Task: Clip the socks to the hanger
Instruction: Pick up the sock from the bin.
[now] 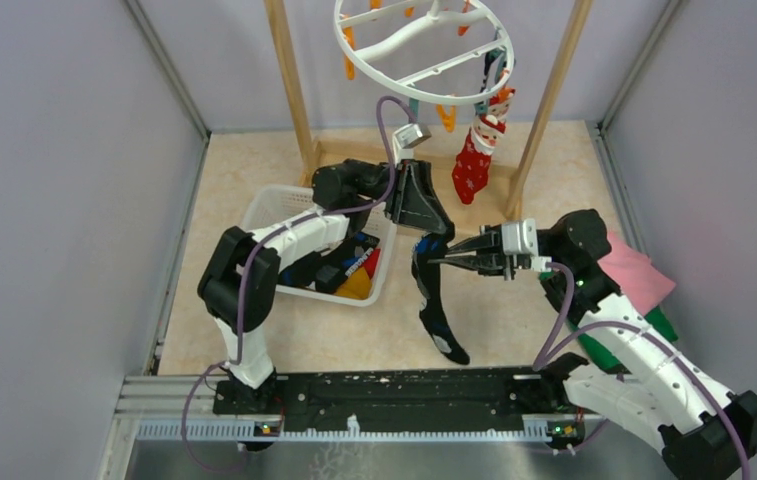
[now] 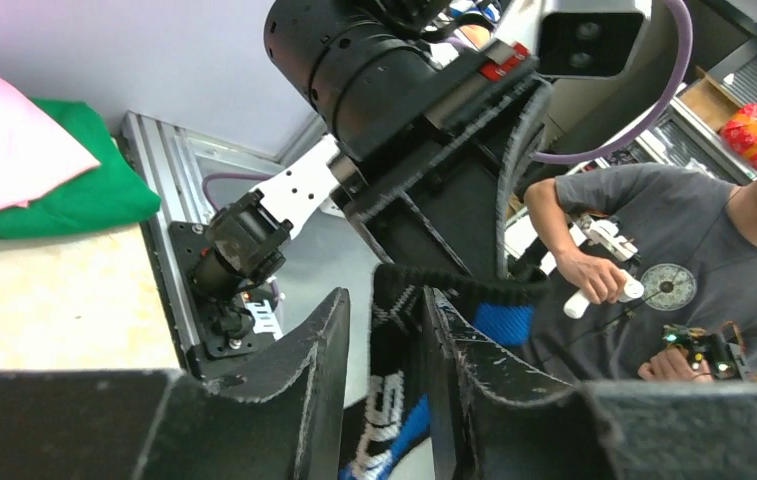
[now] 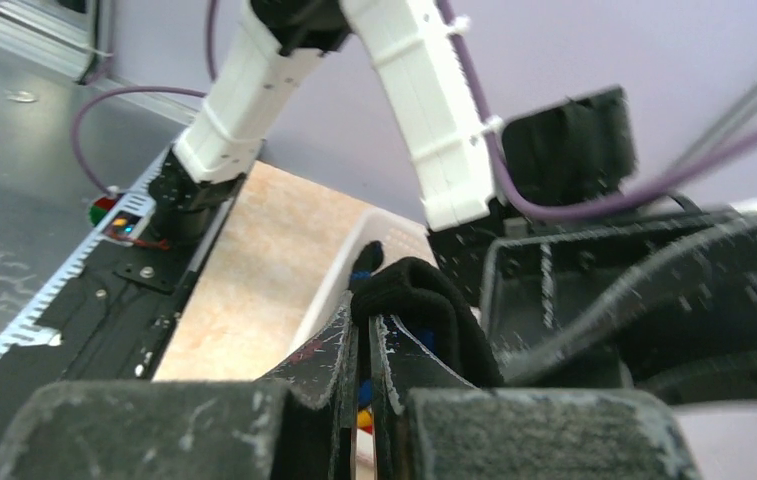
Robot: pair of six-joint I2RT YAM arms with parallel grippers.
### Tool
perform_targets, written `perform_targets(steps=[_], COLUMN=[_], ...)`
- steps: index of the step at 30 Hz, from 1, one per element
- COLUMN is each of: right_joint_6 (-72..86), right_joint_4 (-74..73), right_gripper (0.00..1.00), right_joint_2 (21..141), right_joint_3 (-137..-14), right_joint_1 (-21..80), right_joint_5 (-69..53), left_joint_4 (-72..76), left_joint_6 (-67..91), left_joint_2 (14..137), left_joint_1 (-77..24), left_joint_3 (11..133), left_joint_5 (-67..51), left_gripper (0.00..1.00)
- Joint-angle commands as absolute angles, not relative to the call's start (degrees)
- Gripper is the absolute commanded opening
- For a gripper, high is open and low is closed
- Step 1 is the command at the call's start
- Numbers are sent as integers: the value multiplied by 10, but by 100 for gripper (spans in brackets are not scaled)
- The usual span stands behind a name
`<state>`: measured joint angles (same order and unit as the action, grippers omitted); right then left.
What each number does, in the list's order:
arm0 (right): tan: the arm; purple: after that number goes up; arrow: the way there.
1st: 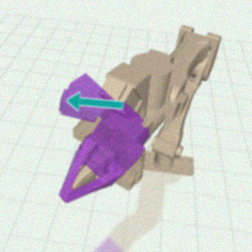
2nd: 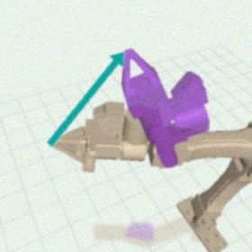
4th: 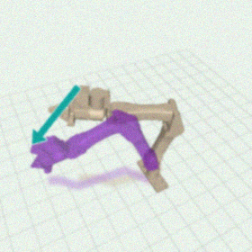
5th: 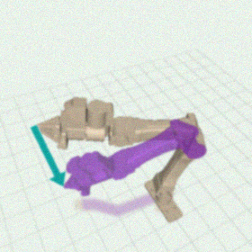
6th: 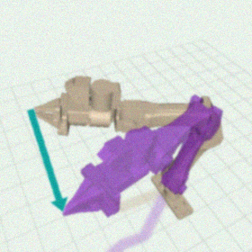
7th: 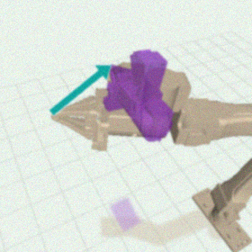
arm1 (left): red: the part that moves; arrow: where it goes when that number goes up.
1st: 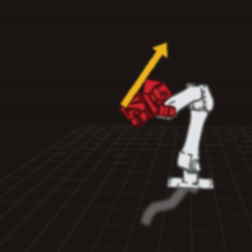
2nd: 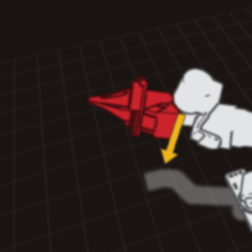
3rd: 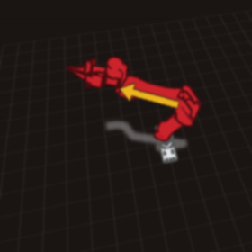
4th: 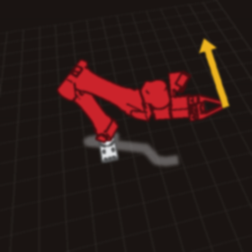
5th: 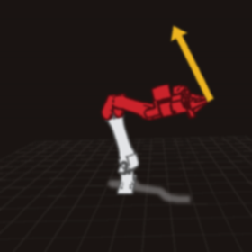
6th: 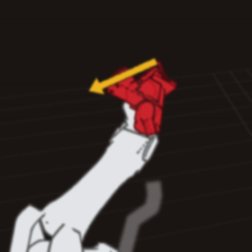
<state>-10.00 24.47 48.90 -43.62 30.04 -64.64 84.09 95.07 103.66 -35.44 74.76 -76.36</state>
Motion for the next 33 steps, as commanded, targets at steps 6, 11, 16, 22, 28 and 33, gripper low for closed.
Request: perform_targets(steps=[6, 11, 16, 22, 28, 33], right_joint_6=[-111, -110, -108, -72, -59, -85], right_joint_4=[271, 253, 222, 218, 227, 196], right_gripper=[0, 0, 0, 0, 0, 0], right_joint_2=[493, 477, 453, 426, 415, 401], right_joint_3=[-459, -451, -440, -416, -402, -399], right_joint_1=[336, 335, 336, 336, 335, 333], right_joint_5=[-660, -634, -608, -574, -545, -472], left_joint_4=[810, 742, 625, 444, 361, 289], left_joint_6=[803, 744, 653, 534, 481, 389], left_joint_2=[1008, 980, 927, 858, 807, 752], left_joint_1=[-369, -362, -308, -250, -219, -216], left_joint_3=[745, 715, 672, 664, 661, 661], left_joint_5=[-744, -740, -700, -661, -643, -595], left_gripper=[56, 60, 62, 65, 65, 71])
